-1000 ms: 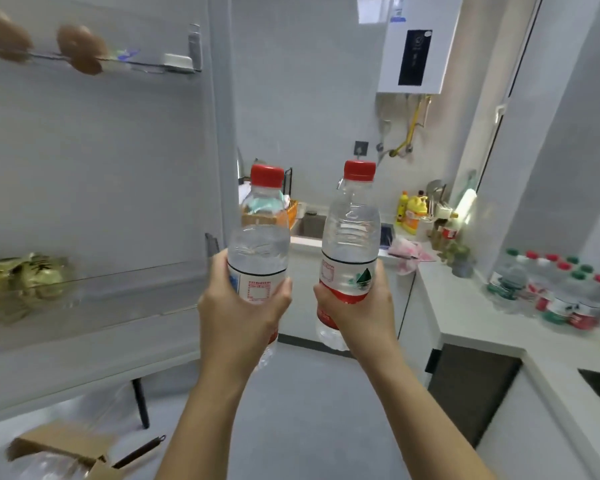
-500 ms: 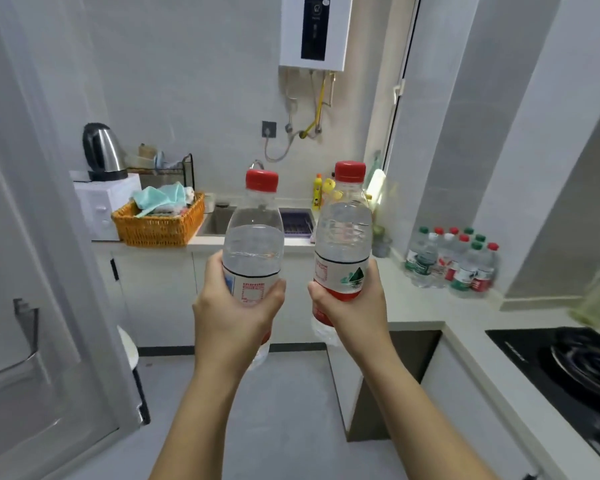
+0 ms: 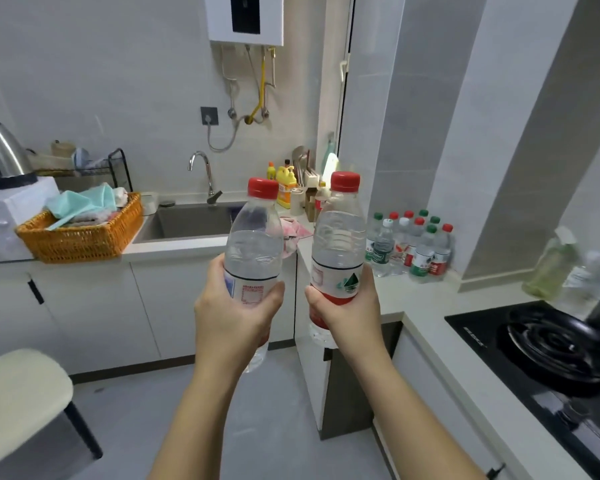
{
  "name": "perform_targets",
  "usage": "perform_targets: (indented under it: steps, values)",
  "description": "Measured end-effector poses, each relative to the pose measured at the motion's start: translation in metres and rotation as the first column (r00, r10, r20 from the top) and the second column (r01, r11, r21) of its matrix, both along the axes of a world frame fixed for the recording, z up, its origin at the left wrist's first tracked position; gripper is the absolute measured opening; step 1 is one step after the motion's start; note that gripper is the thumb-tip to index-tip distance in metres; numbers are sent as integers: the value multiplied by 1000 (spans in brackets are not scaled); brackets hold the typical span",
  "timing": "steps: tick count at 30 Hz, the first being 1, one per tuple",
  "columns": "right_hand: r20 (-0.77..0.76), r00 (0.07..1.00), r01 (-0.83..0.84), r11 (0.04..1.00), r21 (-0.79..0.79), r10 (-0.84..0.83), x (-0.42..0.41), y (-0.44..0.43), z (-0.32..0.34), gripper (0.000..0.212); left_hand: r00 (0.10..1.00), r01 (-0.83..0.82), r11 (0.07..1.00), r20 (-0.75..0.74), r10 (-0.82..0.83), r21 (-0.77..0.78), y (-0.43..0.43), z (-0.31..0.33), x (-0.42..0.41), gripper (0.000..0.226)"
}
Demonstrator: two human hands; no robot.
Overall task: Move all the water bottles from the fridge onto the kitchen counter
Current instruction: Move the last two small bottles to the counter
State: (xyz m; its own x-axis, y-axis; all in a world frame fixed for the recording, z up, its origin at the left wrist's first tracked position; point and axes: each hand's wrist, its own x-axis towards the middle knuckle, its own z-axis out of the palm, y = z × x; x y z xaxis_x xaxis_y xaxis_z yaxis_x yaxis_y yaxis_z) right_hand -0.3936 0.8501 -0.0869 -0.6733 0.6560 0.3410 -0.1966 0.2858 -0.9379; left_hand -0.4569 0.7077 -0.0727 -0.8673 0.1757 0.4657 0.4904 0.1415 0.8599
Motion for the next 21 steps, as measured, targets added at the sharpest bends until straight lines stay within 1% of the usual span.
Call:
perform_targets:
  steps: [3,10,13,18,21]
  values:
    - [-11,1000,5,1000,-1,-5,1,53,-3,60,1000,30,1000,-5,-30,6,54,-3,0,59]
    - [9,997,70,997,21,-71,4,172,-13,67,994,107,994,39,-106,-2,174,-11,2,56]
    - [36,996,83,996,27,-84,6,211,-20,69,992,111,994,64,-109,-15,209,-20,2,59]
    - [77,992,99,995,-15,-98,3,257,-40,59,983,126,992,138,-122,-21,256,-36,-10,56]
    - [120,985,125,992,-24,-122,-7,280,-55,62,972,154,987,186,-145,-36,281,-48,-22,53]
